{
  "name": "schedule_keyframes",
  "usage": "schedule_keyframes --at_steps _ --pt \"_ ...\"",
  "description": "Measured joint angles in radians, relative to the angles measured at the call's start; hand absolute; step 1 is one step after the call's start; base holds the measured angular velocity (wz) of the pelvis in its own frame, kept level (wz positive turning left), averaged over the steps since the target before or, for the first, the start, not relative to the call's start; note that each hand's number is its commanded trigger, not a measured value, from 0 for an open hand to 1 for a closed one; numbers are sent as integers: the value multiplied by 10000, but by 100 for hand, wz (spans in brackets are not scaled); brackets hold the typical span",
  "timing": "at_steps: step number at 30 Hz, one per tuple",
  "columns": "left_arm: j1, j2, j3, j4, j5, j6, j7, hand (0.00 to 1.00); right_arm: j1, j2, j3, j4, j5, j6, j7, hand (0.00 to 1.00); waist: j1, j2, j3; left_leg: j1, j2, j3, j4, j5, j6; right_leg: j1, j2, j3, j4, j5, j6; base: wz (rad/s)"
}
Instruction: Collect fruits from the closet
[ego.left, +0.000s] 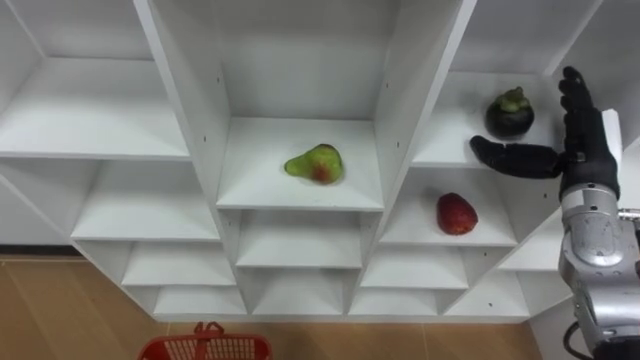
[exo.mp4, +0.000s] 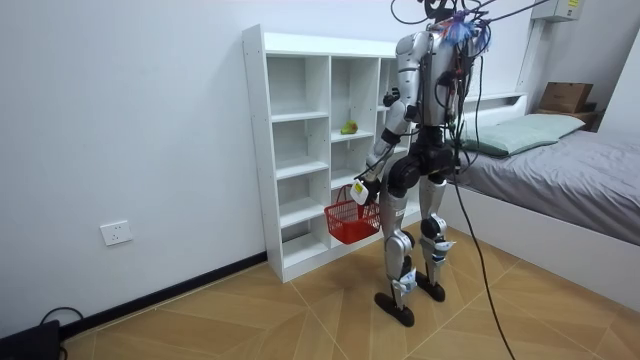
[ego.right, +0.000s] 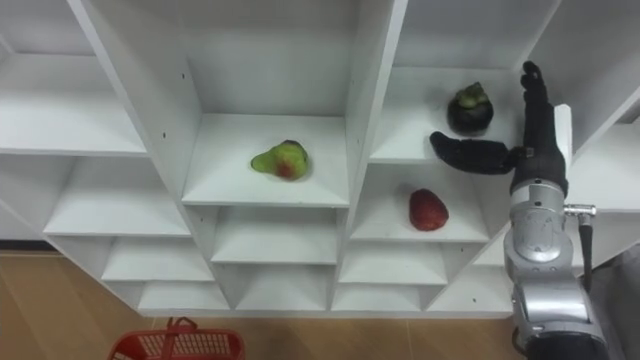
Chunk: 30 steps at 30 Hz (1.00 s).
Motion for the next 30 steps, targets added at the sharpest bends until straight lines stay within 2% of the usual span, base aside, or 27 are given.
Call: schedule_keyframes --at_steps 14,22,30 --pt "-37 20 -55 -3 0 77 46 100 -26 -198 15 436 180 -20 401 0 91 -25 2 56 -5 -43 22 -1 0 109 -6 -32 -9 0 0 0" --pt "-39 20 -30 0 2 76 64 100 -131 -202 19 751 38 -244 534 0 98 -27 12 63 -5 -47 37 -1 0 110 -4 -14 -3 0 0 0" --pt "-37 22 -13 0 -15 77 91 100 -271 -254 -33 854 -54 -245 893 0 61 -22 33 42 -5 -46 53 -1 1 102 -5 -24 -18 0 0 0"
